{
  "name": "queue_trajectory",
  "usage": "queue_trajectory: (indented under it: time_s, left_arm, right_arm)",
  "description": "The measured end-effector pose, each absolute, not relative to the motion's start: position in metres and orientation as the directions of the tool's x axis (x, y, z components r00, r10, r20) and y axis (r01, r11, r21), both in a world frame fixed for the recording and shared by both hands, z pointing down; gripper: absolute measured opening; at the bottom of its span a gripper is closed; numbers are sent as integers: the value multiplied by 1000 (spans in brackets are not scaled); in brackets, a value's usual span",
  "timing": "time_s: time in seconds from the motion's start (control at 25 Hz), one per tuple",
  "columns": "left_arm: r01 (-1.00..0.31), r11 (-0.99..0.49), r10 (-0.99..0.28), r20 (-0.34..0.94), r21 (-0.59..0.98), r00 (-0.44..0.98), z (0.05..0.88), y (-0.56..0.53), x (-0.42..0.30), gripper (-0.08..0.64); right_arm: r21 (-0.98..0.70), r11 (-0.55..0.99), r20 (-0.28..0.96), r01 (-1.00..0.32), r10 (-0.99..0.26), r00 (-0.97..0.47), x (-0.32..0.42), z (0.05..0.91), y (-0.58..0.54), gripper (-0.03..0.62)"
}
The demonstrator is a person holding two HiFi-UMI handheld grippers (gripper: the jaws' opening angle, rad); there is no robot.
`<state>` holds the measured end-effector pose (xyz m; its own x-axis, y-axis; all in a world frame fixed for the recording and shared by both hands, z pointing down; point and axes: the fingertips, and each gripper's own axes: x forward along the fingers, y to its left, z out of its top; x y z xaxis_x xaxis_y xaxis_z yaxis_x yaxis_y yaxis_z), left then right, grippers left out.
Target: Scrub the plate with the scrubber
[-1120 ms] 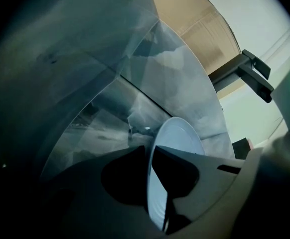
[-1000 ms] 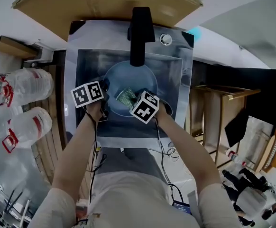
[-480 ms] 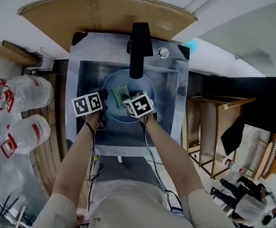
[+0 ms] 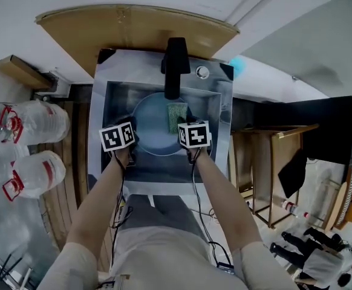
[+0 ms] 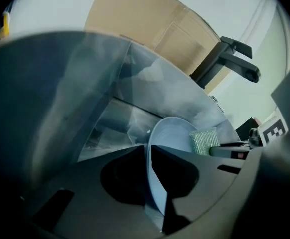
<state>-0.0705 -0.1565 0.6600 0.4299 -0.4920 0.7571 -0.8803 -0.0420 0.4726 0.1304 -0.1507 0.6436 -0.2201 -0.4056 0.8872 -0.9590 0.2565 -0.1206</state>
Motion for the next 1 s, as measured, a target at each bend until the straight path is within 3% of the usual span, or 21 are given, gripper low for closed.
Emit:
queue_trajectory:
  time_s: [0.24,0.48,1.0]
  left_arm:
    - [-887,-93,-533,730,452,428,622,-152,-63,69]
    - [-844,-274,-590,613,461,526,536,-154,-45,55]
    - [-789,-609,-714,375,84,591,333,-150,-44,28]
  right_arm:
    - [-180,227,800,-957,-533,-277,131,576,-149,101]
    - [-190,215,657,-958,-698,-287,145,473,-151,102]
    - [-134,316,286,-939,-895,-342,133,268,-115,103]
